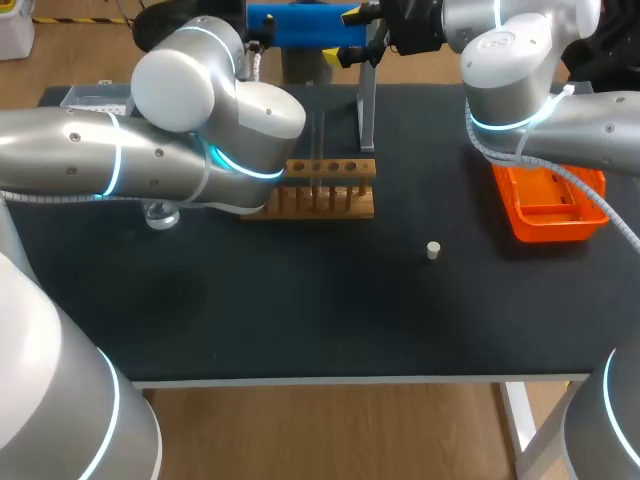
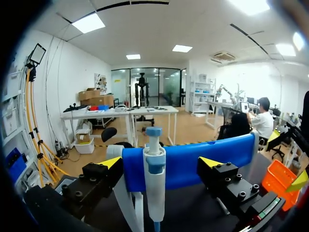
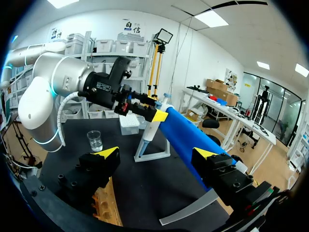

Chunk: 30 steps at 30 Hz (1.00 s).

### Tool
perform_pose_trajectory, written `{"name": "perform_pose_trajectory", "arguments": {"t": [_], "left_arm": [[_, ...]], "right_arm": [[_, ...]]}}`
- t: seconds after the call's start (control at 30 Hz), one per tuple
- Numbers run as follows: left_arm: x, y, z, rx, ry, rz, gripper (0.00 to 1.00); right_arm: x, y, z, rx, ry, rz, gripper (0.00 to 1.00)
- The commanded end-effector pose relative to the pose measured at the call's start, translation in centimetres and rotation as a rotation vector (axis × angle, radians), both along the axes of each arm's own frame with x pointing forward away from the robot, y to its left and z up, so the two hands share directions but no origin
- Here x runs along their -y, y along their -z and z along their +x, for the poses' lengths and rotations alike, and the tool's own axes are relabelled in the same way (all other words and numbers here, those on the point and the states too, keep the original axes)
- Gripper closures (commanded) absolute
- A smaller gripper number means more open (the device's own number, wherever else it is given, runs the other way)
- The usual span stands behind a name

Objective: Invert the test tube, pick up the pipette, mount the tip to pipette, aspirate from beaker and dispense into the tube, eject the tip, return the pipette, and cap with the stopper.

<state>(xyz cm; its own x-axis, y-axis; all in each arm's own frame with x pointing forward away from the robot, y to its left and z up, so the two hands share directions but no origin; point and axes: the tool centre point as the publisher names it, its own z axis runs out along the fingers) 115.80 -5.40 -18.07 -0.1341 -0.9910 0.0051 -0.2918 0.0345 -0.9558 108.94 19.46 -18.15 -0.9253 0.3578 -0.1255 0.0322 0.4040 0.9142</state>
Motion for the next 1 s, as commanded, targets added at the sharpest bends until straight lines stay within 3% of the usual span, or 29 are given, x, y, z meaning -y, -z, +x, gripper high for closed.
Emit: {"name": "perform_pose_trajectory", "arguments": {"t": [0.03,0.33,0.5,0.63,0.7,0.83,0.9,1.0], "left_arm": [[0.2,-0.8,-0.4,0.009,0.008,0.004,0.00],[0.4,-3.8,-1.3,0.073,0.030,0.017,0.00],[0.6,-5.7,-2.4,0.088,0.123,0.036,0.00],[0.7,-7.0,-3.9,0.116,0.265,0.020,0.00],[0.8,-7.4,-4.5,0.124,0.381,-0.021,0.00],[1.2,-7.9,-6.1,0.123,0.551,0.006,0.00],[1.3,-8.1,-7.0,0.147,0.671,-0.030,0.00],[1.4,-8.2,-8.3,0.146,0.798,-0.032,0.00]], "right_arm": [[0.1,-0.1,0.0,-0.003,-0.002,-0.003,0.00],[0.1,-0.1,0.0,-0.003,-0.002,-0.003,0.00],[0.1,-0.1,0.0,-0.003,-0.002,-0.003,0.00],[0.1,-0.1,0.0,-0.003,-0.002,-0.003,0.00],[0.1,-0.1,0.0,-0.003,-0.002,-0.003,0.00],[0.1,-0.1,0.0,-0.003,-0.002,-0.003,0.00],[0.1,-0.1,0.0,-0.003,-0.002,-0.003,0.00],[0.1,-0.1,0.0,-0.003,-0.002,-0.003,0.00]]}}
